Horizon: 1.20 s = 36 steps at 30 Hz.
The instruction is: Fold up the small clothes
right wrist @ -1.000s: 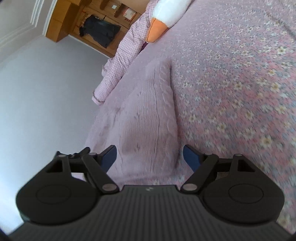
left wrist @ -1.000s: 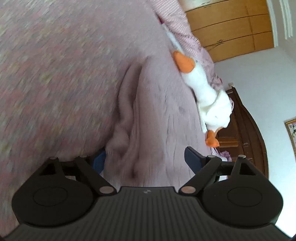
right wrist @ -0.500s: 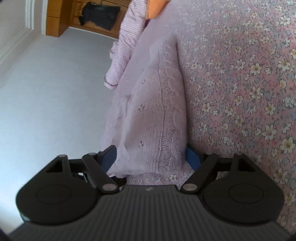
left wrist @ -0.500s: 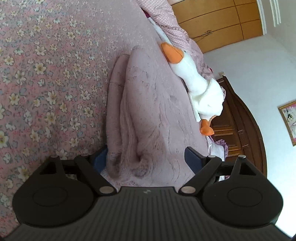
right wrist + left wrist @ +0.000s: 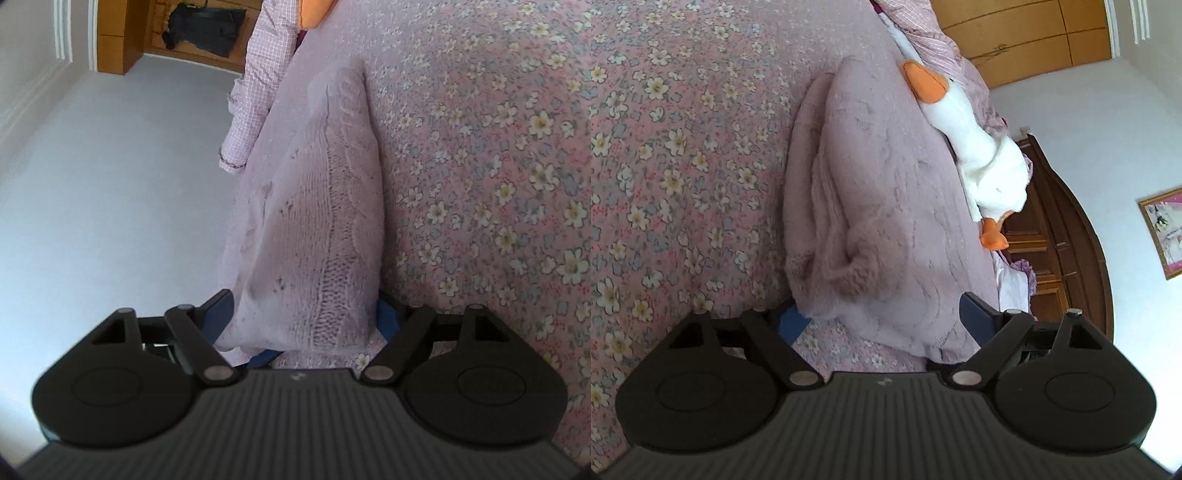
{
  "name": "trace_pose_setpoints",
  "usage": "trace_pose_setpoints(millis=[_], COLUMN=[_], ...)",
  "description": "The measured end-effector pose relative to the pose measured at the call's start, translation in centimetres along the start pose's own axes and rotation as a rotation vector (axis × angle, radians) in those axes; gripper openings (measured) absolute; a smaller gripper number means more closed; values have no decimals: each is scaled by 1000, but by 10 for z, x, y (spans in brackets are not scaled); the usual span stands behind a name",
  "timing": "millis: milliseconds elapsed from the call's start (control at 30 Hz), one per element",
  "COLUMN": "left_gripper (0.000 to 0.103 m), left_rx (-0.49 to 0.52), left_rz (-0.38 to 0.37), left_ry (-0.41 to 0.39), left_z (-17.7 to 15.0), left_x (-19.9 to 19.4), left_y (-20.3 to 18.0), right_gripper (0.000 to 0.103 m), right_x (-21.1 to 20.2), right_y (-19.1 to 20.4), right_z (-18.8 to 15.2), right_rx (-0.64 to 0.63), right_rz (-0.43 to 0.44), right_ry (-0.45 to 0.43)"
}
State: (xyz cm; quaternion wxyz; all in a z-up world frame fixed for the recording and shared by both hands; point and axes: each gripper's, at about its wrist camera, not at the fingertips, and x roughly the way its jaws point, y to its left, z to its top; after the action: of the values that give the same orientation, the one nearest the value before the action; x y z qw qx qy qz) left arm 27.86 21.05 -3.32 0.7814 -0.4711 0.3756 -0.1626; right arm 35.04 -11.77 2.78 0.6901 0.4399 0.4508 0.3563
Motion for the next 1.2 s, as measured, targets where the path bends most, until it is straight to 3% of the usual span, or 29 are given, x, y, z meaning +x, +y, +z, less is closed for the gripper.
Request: trace_pose_setpoints(millis=[100,267,333,433,500,600,667,733,967,1200], left_gripper=[90,89,88,86,80,72,55,45,36,33], left_rx=[-38,-75,-45,28,22,-35,-59,-74,-45,-21], left_rz=[-3,-28,-25,0,20,14,27,43,83,96], left_ry=[-8,-89,-87,-72,-84,-99,-106,-117,-160,-189], left_z=[7,16,12,4,3,7,9,8,0,-11], left_x=[6,10,9,7,6,2,0,0,-1,-16], left_y=[1,4,2,-2,-1,8,13,15,4,-21], right_gripper=[81,80,79,69,59,54,51,48,39,36], right_x=[2,8,6,0,-2,-4,-5,-5,-14,-37], right_y=[1,7,7,2,-3,-10,-14,-15,-22,0], right_z=[1,3,-1,-2,-3,-2,-1,-2,-9,-15], right_rx=[25,7,2,2,12,37,57,60,83,79], right_rz=[-6,-24,-15,-30,-40,-24,-15,-11,27,39], right_ry=[-15,-5,-5,-12,-14,-13,-15,-17,-30,-30])
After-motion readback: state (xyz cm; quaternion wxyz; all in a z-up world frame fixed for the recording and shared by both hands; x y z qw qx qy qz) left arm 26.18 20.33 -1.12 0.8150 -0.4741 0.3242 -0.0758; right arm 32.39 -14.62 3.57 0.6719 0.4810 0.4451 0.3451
